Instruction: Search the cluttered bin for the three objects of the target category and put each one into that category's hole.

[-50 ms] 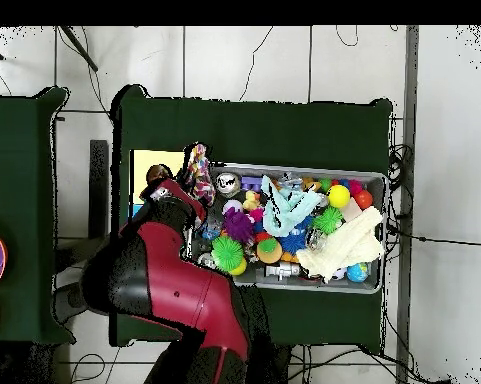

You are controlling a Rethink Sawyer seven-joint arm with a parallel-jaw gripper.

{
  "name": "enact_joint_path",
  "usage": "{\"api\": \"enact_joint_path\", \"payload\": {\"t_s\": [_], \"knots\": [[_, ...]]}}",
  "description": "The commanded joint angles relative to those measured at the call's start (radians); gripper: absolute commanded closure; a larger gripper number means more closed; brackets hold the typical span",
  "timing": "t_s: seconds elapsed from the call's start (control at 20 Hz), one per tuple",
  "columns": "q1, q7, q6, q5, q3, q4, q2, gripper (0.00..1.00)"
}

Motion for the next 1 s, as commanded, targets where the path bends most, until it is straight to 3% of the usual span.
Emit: {"api": "enact_joint_path", "payload": {"t_s": [0.05, 0.25, 0.5, 1.0], "knots": [[-0.004, 0.287, -0.057, 0.090, 0.131, 0.021, 0.010, 1.00], [-0.008, 0.293, -0.117, 0.079, 0.170, 0.037, 0.001, 1.00], [0.044, 0.269, -0.105, 0.143, 0.130, 0.026, 0.025, 1.00], [0.032, 0.291, -0.152, 0.154, 0.178, 0.040, 0.037, 1.00]]}}
